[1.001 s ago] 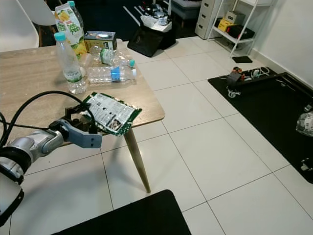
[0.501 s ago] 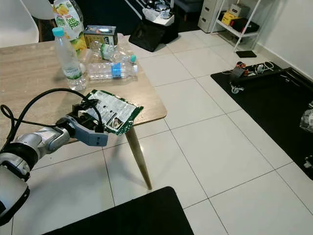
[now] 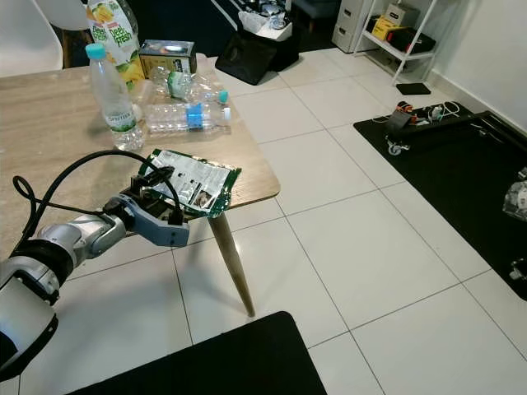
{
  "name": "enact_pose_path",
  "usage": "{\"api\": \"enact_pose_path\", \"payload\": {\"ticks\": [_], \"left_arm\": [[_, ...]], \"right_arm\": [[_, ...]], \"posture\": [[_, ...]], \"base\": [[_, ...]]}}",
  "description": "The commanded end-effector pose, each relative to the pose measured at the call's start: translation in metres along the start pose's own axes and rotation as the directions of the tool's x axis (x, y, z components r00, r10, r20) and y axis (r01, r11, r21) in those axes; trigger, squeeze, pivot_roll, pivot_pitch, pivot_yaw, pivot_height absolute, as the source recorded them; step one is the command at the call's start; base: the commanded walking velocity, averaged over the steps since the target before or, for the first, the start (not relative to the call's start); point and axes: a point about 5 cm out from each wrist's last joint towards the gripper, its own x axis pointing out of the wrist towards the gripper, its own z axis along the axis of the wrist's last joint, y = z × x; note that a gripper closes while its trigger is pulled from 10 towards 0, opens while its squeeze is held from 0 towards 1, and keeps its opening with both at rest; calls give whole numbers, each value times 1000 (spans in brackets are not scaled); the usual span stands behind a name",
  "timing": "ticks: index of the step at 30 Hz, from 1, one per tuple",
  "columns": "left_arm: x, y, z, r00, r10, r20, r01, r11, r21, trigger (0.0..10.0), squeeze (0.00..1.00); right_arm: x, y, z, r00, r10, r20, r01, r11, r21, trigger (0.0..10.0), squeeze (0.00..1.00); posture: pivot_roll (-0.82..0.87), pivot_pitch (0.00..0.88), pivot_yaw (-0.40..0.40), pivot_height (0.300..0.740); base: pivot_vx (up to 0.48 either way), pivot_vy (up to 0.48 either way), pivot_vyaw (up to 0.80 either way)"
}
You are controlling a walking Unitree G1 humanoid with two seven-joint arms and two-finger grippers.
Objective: Restocking fridge
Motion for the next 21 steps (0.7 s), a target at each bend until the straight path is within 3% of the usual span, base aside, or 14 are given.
{"api": "enact_pose_path", "payload": {"ticks": [1,16,21], "left_arm": [[2,-3,5,1000,-11,6,11,1000,3,0,0],[-4,-8,-3,998,15,-57,-18,998,-53,0,0],[-6,2,-10,986,121,-119,-140,976,-169,431,0]], "right_arm": [[-4,-1,-9,1000,-3,-20,3,1000,8,10000,0],[0,-2,-1,1000,-9,-13,9,1000,12,10000,0],[6,1,12,1000,-3,10,3,1000,10,10000,0]], "posture": [[-248,175,-27,740],[-241,146,-20,740],[-214,109,-18,740]], "base": [[0,0,0],[0,0,0],[0,0,0]]}}
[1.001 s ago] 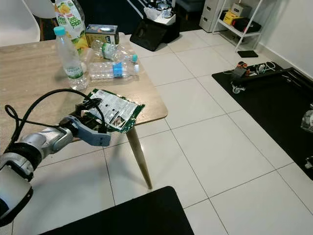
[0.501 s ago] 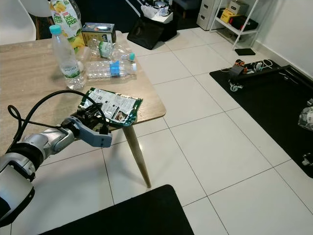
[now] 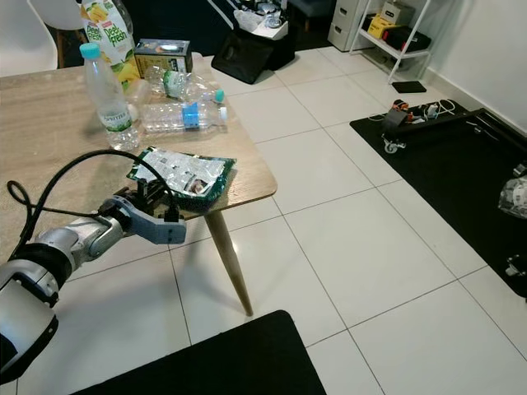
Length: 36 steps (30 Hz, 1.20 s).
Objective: Restocking fridge
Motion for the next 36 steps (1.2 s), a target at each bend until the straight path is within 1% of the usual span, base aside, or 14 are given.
{"api": "enact_pose_path", "payload": {"ticks": [1,3,6,8,10,11,14,17,18,23,24,25,28,36], "left_arm": [[-1,2,-2,999,40,-14,-40,998,-40,431,0],[0,15,-4,991,130,-36,-134,982,-133,2667,0],[2,32,-4,971,236,-42,-239,939,-248,3608,0],[3,42,-3,956,290,-37,-286,899,-331,7686,0],[3,47,-2,949,312,-36,-302,875,-379,7686,0],[3,55,-1,935,353,-24,-327,836,-441,9451,0],[2,61,-1,924,383,-17,-343,804,-485,9451,0],[0,69,0,909,417,-4,-311,671,-673,10000,0],[0,69,0,909,417,-4,-311,671,-673,10000,0],[-12,79,-12,881,471,-28,-271,455,-849,10000,0],[-12,79,-12,881,471,-28,-271,455,-849,10000,0],[-14,80,-15,877,479,-38,-261,408,-875,10000,0],[-28,66,-22,901,433,26,-109,283,-953,10000,0],[-56,45,-29,903,395,167,130,120,-984,10000,0]], "right_arm": [[-1,4,-7,1000,4,-27,-4,1000,12,10000,0],[3,5,3,1000,4,-4,-4,1000,12,10000,0],[8,5,17,1000,-1,23,0,1000,17,10000,0],[11,4,26,999,-5,41,4,1000,15,10000,0],[13,4,31,999,-7,51,6,1000,16,10000,0],[16,3,41,998,-13,68,12,1000,15,10000,0],[17,3,47,997,-17,79,15,1000,16,10000,0],[22,3,68,992,-28,124,26,999,20,10000,0],[22,3,68,992,-28,124,26,999,20,10000,0],[26,3,98,980,-31,198,16,997,79,10000,0],[26,3,98,980,-31,198,16,997,79,10000,0],[26,3,102,977,-29,210,11,996,90,10000,0],[25,-1,126,949,-32,312,-42,972,229,10000,0],[20,-5,166,869,20,495,-221,910,350,10000,0]], "posture": [[-214,109,-18,740],[-201,89,-14,740],[-188,66,-13,740],[-177,51,-14,740],[-161,31,-12,740],[-149,14,-10,740],[-143,5,-9,740],[-111,0,0,740],[-111,0,0,740],[-83,0,14,740],[-83,0,14,740],[-83,0,14,740],[-60,0,17,740],[-41,0,18,740]], "base": [[0,0,0],[0,0,0],[0,0,0],[0,0,0],[0,0,0],[0,0,0],[0,0,0],[0,0,0],[0,0,0],[0,0,0],[0,0,0],[0,0,0],[0,0,0],[0,0,0]]}}
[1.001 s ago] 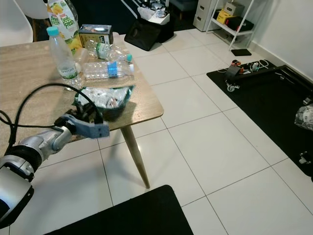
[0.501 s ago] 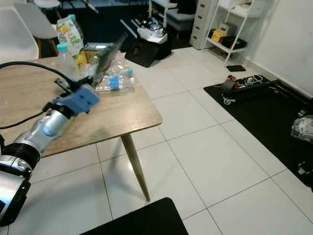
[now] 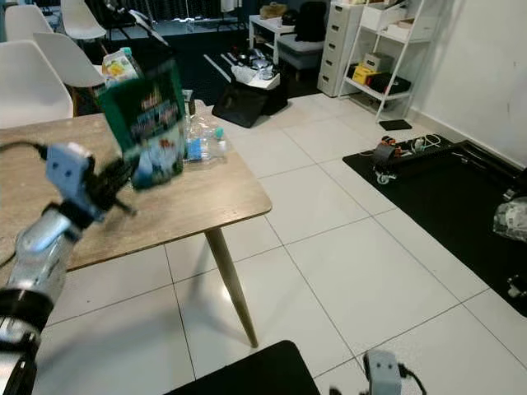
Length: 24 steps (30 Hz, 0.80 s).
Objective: Restocking fridge
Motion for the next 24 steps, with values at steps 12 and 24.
{"api": "enact_pose_path", "payload": {"ticks": [12,24], "left_arm": [[-28,-17,35,929,-316,191,364,870,-332,10000,0],[-44,-57,22,854,-484,191,512,716,-475,10000,0]], "right_arm": [[8,42,63,813,498,301,-555,820,141,10000,741],[-22,87,143,370,744,557,-887,461,-25,10000,1000]], "posture": [[-28,0,5,740],[-32,0,10,740]], "base": [[0,0,0],[0,0,0]]}}
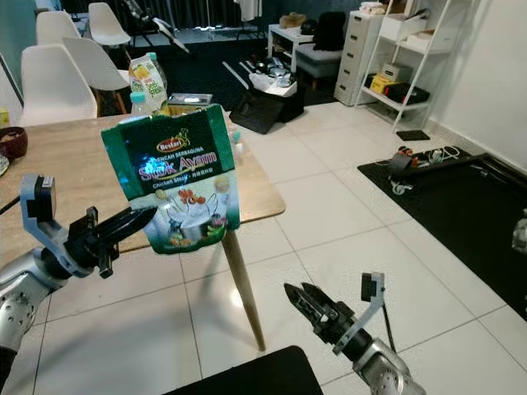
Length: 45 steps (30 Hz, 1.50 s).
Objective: Restocking fridge
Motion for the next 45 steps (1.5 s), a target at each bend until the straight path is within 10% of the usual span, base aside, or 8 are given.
{"api": "enact_pose_path", "payload": {"ticks": [1,11,12,37,38,39,40,45], "left_arm": [[3,-8,-2,999,-48,-7,48,999,-22,10000,0],[7,-14,-8,996,-82,-20,80,995,-53,10000,0],[9,-15,-8,996,-91,-19,89,994,-58,10000,0],[29,-29,-14,977,-212,-13,210,971,-114,10000,0],[29,-29,-14,977,-213,-16,210,971,-114,10000,0],[29,-29,-14,977,-213,-16,210,971,-114,10000,0],[28,-29,-15,977,-214,-19,210,971,-115,10000,0],[27,-30,-15,976,-217,-22,213,970,-116,10000,0]], "right_arm": [[12,16,18,988,126,84,-129,991,25,10000,1000],[37,33,37,971,216,100,-217,976,1,10000,984],[43,35,39,972,222,80,-222,975,-7,10000,0],[76,105,20,810,549,-206,-559,829,14,10000,0],[76,105,21,810,550,-207,-559,829,17,3569,0],[76,105,21,810,550,-207,-559,829,17,3569,0],[75,105,22,810,548,-206,-557,830,18,0,0],[74,106,23,808,551,-208,-560,828,18,0,0]], "posture": [[-30,0,7,740],[-24,0,-2,740],[-24,0,-2,740],[-14,0,-8,740],[-14,0,-9,740],[-14,0,-9,740],[-14,0,-9,740],[-15,0,-8,740]], "base": [[0,0,0],[0,0,0],[0,0,0],[0,0,0],[0,0,0],[0,0,0],[0,0,0],[0,0,0]]}}
